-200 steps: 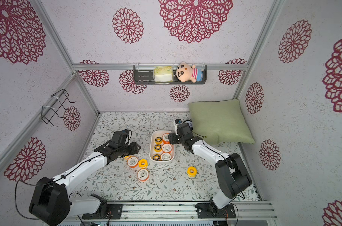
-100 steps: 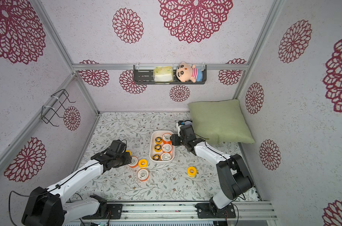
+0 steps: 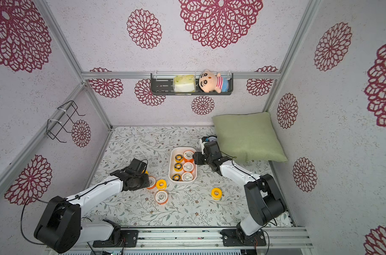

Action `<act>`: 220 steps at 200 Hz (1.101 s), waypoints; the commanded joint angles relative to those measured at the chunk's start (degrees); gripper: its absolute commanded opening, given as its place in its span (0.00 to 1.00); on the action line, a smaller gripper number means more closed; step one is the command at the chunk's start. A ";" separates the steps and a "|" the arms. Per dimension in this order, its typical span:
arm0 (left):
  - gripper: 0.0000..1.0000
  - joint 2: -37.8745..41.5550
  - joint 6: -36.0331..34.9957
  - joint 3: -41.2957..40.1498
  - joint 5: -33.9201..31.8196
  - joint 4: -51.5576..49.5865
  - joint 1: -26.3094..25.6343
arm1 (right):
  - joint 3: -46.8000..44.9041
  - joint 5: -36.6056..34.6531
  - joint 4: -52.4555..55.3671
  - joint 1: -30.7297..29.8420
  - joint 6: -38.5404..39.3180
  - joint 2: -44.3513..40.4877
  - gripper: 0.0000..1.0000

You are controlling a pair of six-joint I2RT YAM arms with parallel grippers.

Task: Put the sealing tape into the storage box
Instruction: Pick up the sealing tape at the center of the board.

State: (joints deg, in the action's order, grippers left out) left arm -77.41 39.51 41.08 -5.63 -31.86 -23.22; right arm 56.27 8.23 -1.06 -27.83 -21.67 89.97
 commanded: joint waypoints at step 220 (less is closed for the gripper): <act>0.55 0.99 -2.20 -0.62 -1.85 4.43 -0.22 | -0.28 2.85 -0.70 0.57 -0.94 -1.03 0.58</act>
State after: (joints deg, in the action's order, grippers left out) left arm -74.35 38.35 40.42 -6.87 -27.75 -23.27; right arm 55.46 9.72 -1.26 -27.62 -22.11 89.86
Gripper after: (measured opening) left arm 0.545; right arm 0.583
